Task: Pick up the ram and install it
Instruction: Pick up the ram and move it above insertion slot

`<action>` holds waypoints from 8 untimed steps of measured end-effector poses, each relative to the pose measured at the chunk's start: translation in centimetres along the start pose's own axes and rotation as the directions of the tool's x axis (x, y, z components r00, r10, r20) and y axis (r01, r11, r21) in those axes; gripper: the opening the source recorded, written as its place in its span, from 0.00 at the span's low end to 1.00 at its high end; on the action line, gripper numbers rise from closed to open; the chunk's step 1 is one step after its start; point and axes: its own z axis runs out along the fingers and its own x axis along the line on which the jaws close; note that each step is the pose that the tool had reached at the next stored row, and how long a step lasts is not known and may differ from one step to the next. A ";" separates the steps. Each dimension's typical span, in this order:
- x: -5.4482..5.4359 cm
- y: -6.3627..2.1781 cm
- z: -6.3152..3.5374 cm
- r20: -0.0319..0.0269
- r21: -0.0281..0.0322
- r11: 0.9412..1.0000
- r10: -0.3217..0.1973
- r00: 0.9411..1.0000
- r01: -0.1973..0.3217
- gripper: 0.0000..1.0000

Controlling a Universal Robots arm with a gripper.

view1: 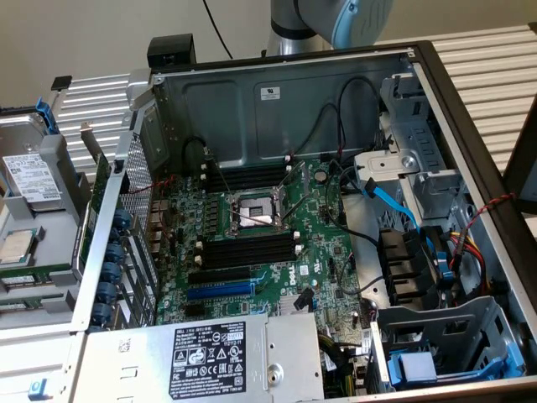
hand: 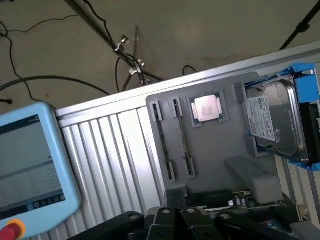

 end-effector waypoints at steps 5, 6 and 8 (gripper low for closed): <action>-0.1 -0.23 0.32 0.000 0.001 1.000 -0.018 1.000 0.018 0.11; -0.1 -0.26 0.40 0.001 0.002 1.000 -0.019 1.000 0.019 0.11; -0.1 -0.27 0.53 0.000 0.000 1.000 -0.022 1.000 0.022 0.11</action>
